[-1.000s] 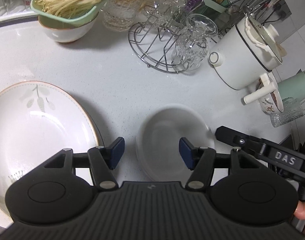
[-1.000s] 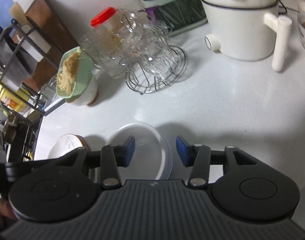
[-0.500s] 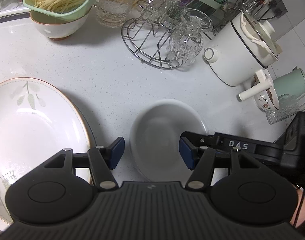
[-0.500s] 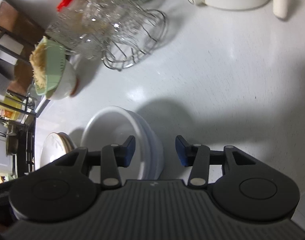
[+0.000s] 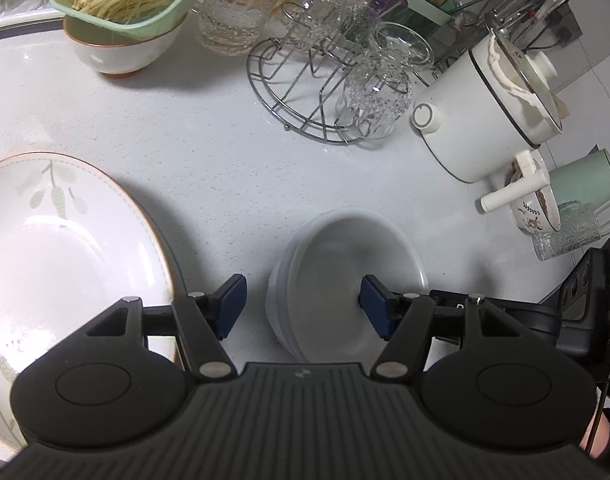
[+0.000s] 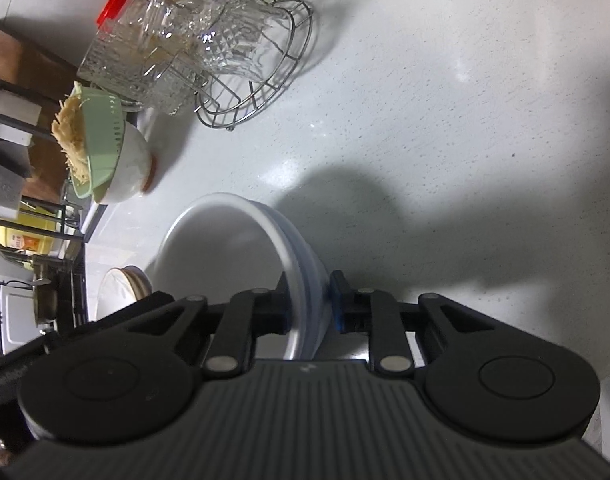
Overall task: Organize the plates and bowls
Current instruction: 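Lower the white bowl into the nested light blue bowls with both grippers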
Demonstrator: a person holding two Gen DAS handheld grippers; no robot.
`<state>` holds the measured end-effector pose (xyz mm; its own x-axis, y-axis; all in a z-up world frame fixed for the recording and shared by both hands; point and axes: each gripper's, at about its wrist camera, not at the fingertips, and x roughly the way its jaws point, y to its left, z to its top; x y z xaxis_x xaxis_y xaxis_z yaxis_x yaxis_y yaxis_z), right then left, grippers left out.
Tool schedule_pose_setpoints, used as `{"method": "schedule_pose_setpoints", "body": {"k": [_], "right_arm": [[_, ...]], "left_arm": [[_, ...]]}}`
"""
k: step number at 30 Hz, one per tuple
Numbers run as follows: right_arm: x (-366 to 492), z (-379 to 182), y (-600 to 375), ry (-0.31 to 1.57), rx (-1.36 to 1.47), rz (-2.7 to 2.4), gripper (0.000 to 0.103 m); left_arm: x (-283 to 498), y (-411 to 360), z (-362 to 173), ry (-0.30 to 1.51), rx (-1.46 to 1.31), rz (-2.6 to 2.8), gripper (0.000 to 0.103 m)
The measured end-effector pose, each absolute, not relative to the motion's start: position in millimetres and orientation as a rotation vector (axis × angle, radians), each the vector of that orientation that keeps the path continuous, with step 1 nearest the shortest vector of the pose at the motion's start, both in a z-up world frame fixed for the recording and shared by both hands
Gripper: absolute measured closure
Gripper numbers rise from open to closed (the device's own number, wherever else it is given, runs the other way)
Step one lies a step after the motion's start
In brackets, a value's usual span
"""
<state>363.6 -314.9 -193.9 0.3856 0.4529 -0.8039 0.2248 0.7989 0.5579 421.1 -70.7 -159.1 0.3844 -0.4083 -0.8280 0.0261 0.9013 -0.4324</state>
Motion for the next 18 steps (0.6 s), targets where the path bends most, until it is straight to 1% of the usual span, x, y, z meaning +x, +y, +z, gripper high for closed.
{"method": "schedule_pose_setpoints", "body": {"k": [7,12,15,18], "right_arm": [[358.6,-185.1,-326.0,1.170,0.617,0.118,0.081],[350.4,-182.3,-338.1,1.157,0.606,0.084,0.081],[343.9,-181.8,-347.1,1.151,0.612,0.061,0.081],[337.5,-182.1,-353.1,1.149,0.615,0.045,0.081]], "left_arm": [[427.7,-84.1,-172.5,1.179,-0.362,-0.317,0.034],[434.5,-90.7,-166.3,1.122,-0.305,-0.318,0.034],[438.5,-93.6,-169.2,1.131,-0.339,-0.351,0.034],[436.8,-106.9,-173.8,1.143,-0.292,-0.385,0.034]]}}
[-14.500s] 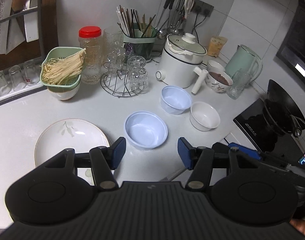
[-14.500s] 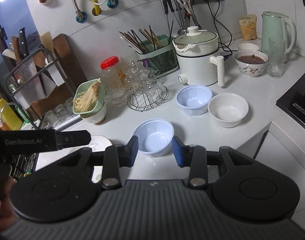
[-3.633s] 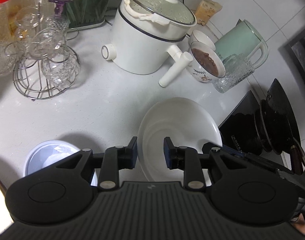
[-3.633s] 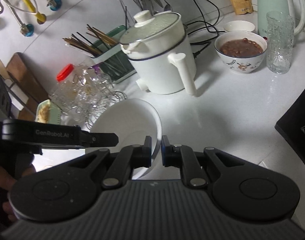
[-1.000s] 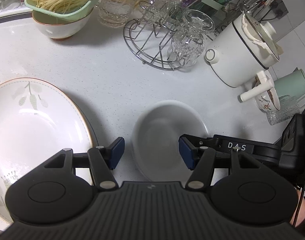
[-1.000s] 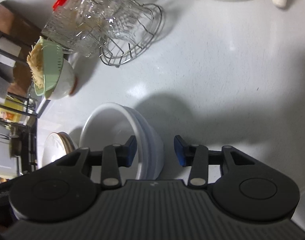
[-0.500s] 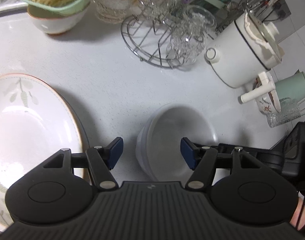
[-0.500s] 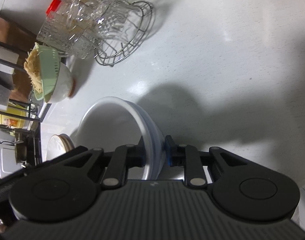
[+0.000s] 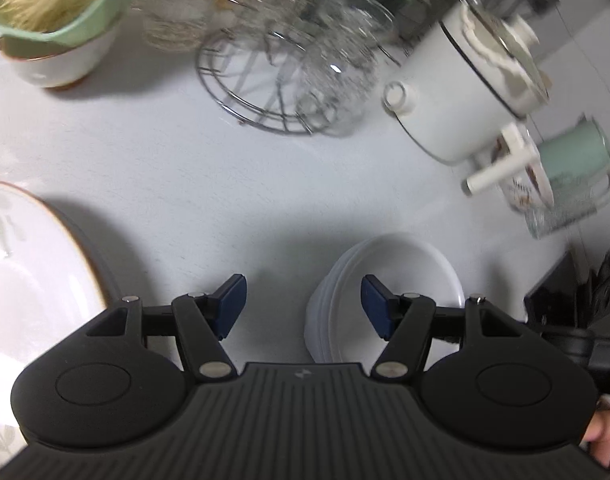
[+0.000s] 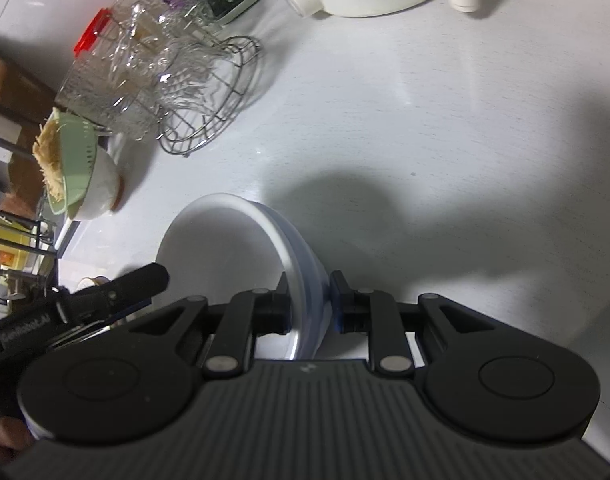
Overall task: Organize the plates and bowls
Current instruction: 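Lower the white bowl into the nested light blue bowls with both grippers, then lift the nested bowl stack with both grippers and carry it to the plates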
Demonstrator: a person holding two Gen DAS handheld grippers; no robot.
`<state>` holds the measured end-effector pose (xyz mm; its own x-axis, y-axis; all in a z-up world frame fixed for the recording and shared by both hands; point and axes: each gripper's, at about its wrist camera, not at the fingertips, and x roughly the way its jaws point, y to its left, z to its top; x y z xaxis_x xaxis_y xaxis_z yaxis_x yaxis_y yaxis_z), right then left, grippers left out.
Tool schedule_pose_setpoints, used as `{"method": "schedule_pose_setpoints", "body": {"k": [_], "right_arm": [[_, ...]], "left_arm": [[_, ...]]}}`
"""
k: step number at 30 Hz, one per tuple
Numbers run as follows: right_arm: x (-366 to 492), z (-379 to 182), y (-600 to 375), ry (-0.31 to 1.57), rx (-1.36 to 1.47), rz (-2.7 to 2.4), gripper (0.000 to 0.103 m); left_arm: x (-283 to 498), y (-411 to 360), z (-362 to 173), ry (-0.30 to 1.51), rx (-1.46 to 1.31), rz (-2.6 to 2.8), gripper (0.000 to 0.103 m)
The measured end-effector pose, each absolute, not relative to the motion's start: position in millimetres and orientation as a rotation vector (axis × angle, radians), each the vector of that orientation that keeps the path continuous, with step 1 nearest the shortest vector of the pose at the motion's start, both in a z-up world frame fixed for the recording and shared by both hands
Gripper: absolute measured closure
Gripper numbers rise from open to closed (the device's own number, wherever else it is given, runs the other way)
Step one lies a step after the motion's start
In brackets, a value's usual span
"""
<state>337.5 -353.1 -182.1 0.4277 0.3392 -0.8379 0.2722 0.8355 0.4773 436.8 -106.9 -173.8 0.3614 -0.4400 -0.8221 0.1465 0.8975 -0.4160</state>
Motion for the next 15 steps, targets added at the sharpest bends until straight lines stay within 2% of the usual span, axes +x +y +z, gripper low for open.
{"method": "schedule_pose_setpoints", "body": {"k": [12,15], "right_arm": [[325.3,-182.8,-357.3,1.136,0.609,0.045,0.081],[324.0,-184.3,-356.3,1.137,0.620,0.050,0.081]], "left_arm": [[437.7,-128.7,-201.5,1.243,-0.286,-0.429,0.036],[439.9,-130.8,-204.3,1.253,-0.290,-0.448,0.040]]}}
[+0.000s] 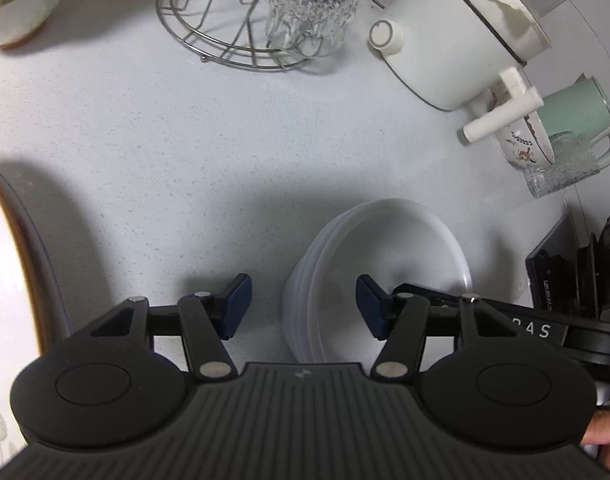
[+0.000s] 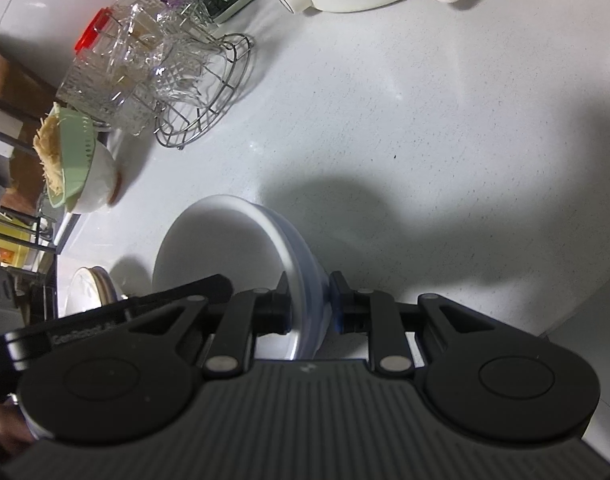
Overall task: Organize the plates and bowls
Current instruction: 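Lift the nested bowl stack with both grippers and carry it to the plates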
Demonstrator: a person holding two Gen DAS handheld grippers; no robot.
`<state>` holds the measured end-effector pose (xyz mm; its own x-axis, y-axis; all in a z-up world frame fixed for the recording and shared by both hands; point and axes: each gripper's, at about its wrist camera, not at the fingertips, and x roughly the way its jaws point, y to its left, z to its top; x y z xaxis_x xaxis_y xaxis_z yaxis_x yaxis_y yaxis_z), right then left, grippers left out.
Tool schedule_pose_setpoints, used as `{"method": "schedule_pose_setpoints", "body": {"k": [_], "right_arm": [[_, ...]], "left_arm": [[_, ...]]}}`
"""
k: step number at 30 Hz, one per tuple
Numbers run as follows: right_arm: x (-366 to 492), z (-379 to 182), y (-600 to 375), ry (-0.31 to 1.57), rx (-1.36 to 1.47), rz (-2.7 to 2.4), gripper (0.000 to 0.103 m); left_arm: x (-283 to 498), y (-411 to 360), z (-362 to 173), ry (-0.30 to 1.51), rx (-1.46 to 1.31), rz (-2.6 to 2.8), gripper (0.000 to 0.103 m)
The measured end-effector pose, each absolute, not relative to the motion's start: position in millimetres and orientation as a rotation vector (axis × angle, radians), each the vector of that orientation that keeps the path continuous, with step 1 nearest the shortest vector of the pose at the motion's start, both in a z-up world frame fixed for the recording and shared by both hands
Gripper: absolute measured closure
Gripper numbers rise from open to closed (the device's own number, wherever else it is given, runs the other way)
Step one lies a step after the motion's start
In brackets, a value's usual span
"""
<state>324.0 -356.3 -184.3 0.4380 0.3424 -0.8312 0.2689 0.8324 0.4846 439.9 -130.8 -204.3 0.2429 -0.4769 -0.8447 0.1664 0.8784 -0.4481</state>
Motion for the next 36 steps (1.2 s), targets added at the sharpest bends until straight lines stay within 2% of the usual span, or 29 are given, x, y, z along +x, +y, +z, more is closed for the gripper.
{"method": "schedule_pose_setpoints", "body": {"k": [7,9,11,14,36], "right_arm": [[320.9,-184.7,-357.0,1.122,0.638,0.038,0.081],[319.8,-184.8,-356.7,1.116,0.642,0.033,0.081],[318.4,-185.4,-357.4,1.109,0.650,0.028,0.081],[315.5,-185.6,-360.2,1.107,0.680,0.009,0.081],[289.5,-119.8,-336.4,1.020,0.671,-0.032,0.081]], "left_arm": [[442.4,-139.6,-205.9,1.266,-0.256,-0.500,0.054],[442.4,-141.4,-205.6,1.260,-0.231,-0.497,0.059],[443.1,-138.7,-205.1,1.248,-0.238,-0.487,0.069],[445.6,-133.2,-204.4,1.258,-0.265,-0.498,0.074],[439.0,-109.0,-130.5,1.231,-0.252,-0.570,0.074]]}}
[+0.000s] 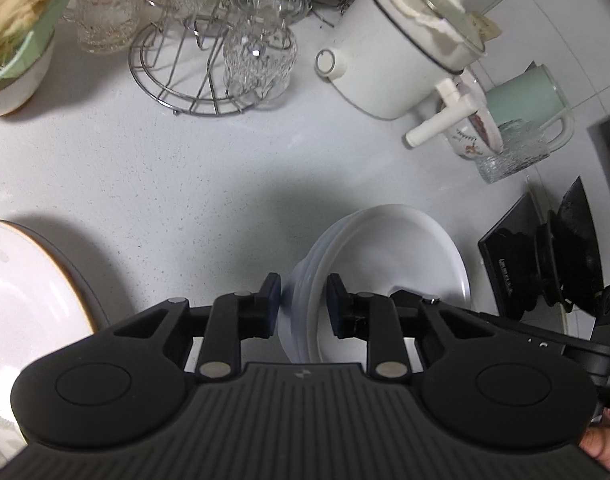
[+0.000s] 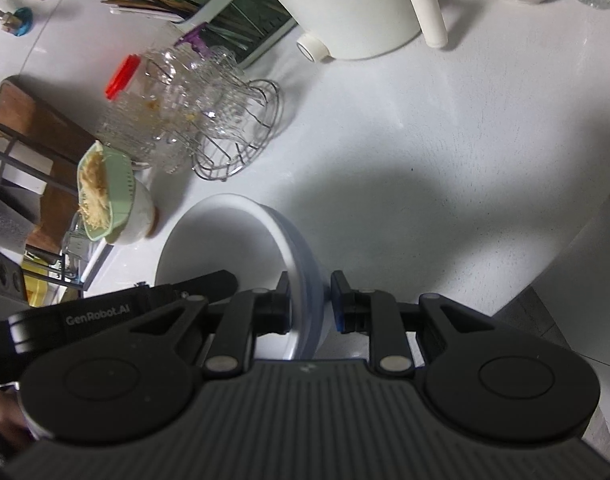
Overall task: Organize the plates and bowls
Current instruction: 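Lift the nested bowl stack with both grippers and carry it to the plates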
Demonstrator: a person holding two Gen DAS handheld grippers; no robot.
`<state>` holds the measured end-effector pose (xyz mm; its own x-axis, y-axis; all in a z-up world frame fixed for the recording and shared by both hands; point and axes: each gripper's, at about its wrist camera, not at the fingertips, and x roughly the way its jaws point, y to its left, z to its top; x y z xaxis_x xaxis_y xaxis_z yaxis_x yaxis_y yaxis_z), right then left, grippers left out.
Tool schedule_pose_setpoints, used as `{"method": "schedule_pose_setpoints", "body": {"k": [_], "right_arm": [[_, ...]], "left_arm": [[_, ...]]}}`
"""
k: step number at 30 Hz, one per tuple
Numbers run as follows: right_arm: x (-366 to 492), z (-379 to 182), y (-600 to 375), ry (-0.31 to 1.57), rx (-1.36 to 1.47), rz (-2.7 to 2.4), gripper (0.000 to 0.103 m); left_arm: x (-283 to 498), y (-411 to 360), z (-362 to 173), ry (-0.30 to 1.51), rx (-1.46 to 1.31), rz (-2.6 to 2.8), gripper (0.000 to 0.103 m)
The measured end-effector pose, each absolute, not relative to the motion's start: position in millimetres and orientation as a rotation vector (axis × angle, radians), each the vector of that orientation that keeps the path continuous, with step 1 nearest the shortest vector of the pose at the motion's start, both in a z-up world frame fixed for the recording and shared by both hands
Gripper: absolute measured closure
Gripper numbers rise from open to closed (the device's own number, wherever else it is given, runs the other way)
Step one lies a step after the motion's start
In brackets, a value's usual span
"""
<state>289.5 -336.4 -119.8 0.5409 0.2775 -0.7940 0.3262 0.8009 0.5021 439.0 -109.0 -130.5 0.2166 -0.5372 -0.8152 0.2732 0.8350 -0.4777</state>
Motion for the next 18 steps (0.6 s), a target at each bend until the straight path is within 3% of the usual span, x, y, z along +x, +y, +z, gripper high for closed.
{"method": "schedule_pose_setpoints", "body": {"k": [18], "right_arm": [[279.5,-65.9,-294.3,0.940,0.642,-0.018,0.079]], "left_arm": [[424.3,-51.5,-77.3,1.188,-0.297,-0.580,0.074]]}}
